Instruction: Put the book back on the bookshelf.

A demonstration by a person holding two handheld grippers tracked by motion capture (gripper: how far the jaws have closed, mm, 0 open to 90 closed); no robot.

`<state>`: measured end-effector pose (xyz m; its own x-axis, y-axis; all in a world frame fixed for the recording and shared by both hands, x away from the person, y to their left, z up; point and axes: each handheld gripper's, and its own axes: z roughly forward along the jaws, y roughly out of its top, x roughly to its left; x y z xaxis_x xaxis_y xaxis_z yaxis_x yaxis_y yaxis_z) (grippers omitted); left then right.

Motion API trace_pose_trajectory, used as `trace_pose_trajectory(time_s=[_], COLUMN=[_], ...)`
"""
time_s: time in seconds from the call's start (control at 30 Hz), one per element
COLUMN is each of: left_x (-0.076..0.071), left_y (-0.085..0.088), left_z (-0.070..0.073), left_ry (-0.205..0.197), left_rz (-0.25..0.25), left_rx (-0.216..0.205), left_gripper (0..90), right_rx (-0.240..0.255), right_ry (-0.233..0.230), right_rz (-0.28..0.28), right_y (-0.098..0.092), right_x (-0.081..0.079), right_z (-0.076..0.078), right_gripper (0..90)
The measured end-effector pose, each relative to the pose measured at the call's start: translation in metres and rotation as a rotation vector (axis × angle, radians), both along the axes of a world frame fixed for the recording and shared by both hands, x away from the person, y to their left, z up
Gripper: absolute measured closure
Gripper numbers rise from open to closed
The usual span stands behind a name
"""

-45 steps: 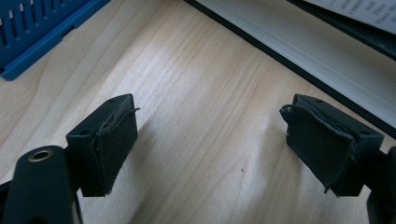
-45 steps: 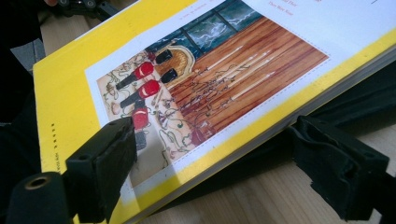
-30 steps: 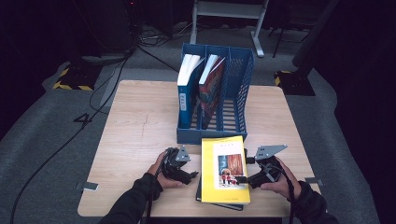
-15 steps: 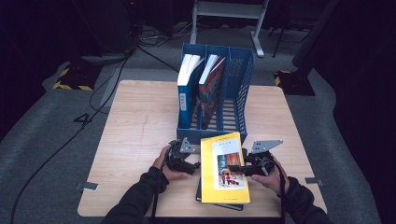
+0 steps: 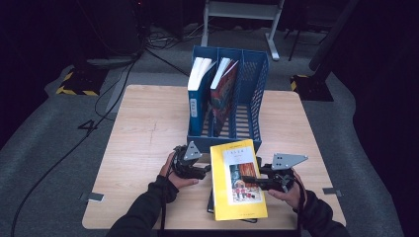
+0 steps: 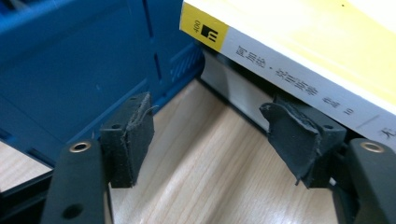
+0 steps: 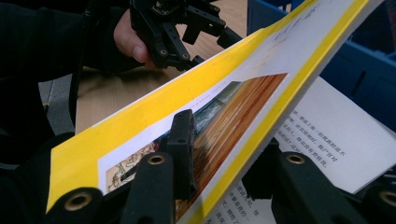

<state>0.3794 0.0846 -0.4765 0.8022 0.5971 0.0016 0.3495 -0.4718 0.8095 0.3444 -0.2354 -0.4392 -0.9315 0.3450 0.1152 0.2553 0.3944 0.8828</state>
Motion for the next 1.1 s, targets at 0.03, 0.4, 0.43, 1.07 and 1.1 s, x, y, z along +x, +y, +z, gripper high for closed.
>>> trace_pose_trajectory(time_s=[0.03, 0.4, 0.43, 1.07, 1.1], left_x=[-0.001, -0.009, -0.009, 0.0, 0.0], left_y=[0.0, 0.0, -0.001, -0.012, -0.012], left_z=[0.002, 0.023, 0.026, 0.05, 0.053], left_ry=[0.003, -0.022, -0.028, -0.061, -0.063], left_rz=[-0.002, -0.091, -0.098, -0.154, -0.161], left_rx=[-0.017, -0.133, -0.144, -0.207, -0.221], left_gripper=[33.4, 62.3, 63.9, 72.3, 73.1], right_rx=[0.005, 0.003, -0.006, 0.014, 0.019], right_ry=[-0.005, -0.037, -0.044, -0.138, -0.137], right_rz=[0.003, 0.042, 0.042, 0.039, 0.034], right_y=[0.0, -0.004, -0.003, -0.002, -0.002], right_x=[-0.001, -0.007, -0.006, -0.008, -0.008], right_z=[0.001, 0.014, 0.015, 0.031, 0.032], right_gripper=[69.2, 64.7, 64.4, 72.3, 73.0])
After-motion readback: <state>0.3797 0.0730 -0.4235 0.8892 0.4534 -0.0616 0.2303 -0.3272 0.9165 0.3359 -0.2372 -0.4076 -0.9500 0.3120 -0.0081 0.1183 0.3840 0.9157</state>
